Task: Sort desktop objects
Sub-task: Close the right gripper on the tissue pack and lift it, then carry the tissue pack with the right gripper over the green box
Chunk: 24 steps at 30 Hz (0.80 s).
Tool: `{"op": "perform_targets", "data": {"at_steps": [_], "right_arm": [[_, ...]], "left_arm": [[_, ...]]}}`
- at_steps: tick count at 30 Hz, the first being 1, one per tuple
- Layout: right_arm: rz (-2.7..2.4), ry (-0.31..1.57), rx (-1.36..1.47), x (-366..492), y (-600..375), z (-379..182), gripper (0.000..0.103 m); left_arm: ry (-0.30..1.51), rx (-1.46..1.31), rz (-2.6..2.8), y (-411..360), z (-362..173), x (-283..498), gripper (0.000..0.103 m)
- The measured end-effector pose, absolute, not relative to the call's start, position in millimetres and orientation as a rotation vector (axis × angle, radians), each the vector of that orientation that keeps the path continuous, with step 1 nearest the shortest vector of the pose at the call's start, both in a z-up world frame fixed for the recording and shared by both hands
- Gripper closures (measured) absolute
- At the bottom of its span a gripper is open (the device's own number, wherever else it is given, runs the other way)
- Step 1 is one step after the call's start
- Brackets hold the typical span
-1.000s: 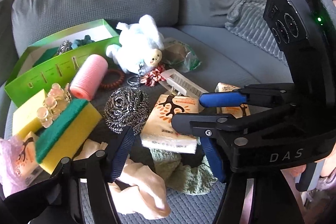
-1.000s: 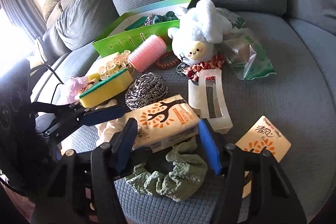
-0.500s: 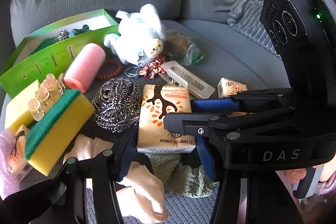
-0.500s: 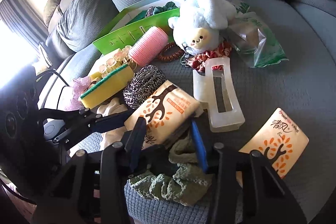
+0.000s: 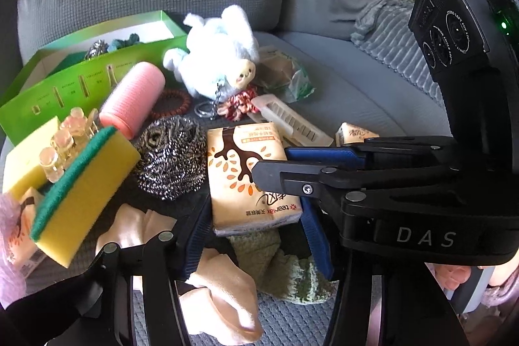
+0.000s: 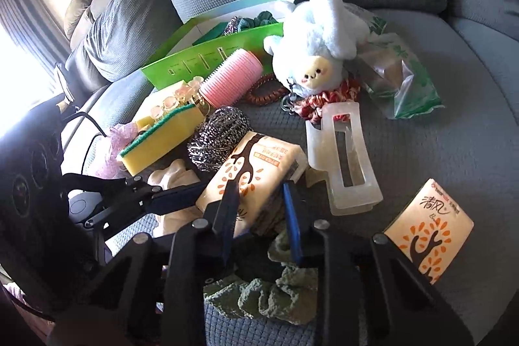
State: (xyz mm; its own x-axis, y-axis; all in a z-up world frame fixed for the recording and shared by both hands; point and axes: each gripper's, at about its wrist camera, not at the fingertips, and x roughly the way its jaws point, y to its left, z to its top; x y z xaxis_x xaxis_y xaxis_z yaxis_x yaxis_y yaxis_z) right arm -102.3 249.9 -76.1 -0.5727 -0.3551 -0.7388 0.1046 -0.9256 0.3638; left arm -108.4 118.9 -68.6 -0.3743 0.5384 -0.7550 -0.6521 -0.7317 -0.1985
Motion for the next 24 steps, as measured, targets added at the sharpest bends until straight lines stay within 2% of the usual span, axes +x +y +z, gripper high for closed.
{"op": "perform_targets", "data": {"at_steps": [16, 24], "right_arm": [[-2.623, -0.352, 1.098, -98.5, 249.2, -17.9, 0.079], [-2.62, -0.287, 0.965, -133.4, 224.7, 20.0, 0.079]], "left_arm": [[0.213, -0.927, 2.226, 114.6, -8.6, -111.6, 0.047], [0.205, -0.862, 2.324, 85.4, 24.4, -138.1, 0.047]]}}
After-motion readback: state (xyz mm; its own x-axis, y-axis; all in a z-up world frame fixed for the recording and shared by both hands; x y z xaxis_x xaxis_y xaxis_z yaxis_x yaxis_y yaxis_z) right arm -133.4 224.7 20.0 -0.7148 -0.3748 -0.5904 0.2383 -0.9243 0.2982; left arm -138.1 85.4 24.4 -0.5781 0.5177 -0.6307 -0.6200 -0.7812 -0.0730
